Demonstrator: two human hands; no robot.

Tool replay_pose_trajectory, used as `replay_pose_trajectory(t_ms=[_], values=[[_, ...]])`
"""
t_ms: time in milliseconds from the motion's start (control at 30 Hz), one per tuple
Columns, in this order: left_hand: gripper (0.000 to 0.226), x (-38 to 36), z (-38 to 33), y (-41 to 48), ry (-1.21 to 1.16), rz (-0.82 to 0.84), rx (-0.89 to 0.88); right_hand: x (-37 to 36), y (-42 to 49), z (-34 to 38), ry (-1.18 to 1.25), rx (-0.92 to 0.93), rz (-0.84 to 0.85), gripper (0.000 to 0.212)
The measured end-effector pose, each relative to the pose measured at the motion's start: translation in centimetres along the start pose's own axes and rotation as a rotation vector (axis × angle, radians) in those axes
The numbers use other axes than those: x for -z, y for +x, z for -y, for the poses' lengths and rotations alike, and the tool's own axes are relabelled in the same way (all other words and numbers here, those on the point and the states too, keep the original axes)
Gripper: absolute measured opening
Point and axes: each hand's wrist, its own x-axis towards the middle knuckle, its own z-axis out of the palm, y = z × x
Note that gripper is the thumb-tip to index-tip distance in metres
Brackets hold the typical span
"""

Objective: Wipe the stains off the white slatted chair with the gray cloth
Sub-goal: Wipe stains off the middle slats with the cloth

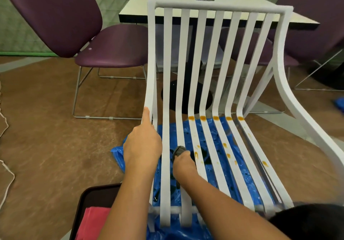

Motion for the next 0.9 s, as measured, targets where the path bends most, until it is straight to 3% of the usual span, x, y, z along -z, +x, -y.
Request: replay_pose_trajectory(t_ms=[33,67,100,133,167,200,267,300,333,433,467,667,800,833,900], values=[[0.072,0.0,0.0,0.0,-0.003,0.000,-0.003,-1.4,-0.8,-0.7,-0.202,0.023,0.038,0.021],[0.072,0.0,0.0,-0.1,0.003,0.010,-0.008,-2.0,-2.0,-1.2,-0.257,0.035,0.091,0.016],[0.072,0.0,0.0,-0.1,0.009,0.013,-0.009,-2.0,-2.8,-0.8,-0.242,-0.095,0.133,0.022],[0.071,0.0,0.1,0.0,0.014,0.012,-0.008,-1.6,-3.6,-1.1,-0.056,-0.097,0.039,0.038],[0.071,0.1,0.1,0.0,0.013,0.012,-0.008,-0.8,-4.2,-0.7,0.211,-0.215,-0.078,0.056],[0.072,0.0,0.1,0.1,0.015,0.010,-0.007,-1.0,-4.7,-0.5,0.347,-0.303,-0.034,0.062],[0.073,0.0,0.2,0.2,0.027,0.018,-0.010,-3.8,-5.2,-1.9,0.141,-0.173,-0.064,0.052],[0.075,0.0,0.2,0.3,0.038,0.025,-0.019,-4.6,-5.1,-2.3,0.011,-0.086,0.028,0.057],[0.077,-0.1,0.3,0.3,0.054,0.034,-0.031,-4.4,-4.8,-2.2,0.007,-0.097,0.003,0.061],[0.083,-0.2,0.6,0.6,0.097,0.044,-0.063,-4.1,-3.7,-1.8,0.284,-0.230,-0.017,0.056],[0.083,-0.2,0.6,0.6,0.105,0.044,-0.071,-3.3,-3.2,-1.2,0.437,-0.261,-0.105,0.048],[0.081,-0.5,0.7,0.9,0.093,0.039,-0.065,0.2,2.8,0.4,0.350,-0.182,-0.084,0.041],[0.080,-0.5,0.7,0.9,0.080,0.020,-0.081,2.1,8.2,2.1,0.174,-0.273,-0.010,0.079],[0.080,-0.6,0.8,1.0,0.084,0.024,-0.079,2.2,9.4,2.3,0.156,-0.281,-0.006,0.083],[0.082,-0.6,0.6,1.1,0.091,0.026,-0.066,2.7,11.7,2.6,0.220,-0.280,0.010,0.070]])
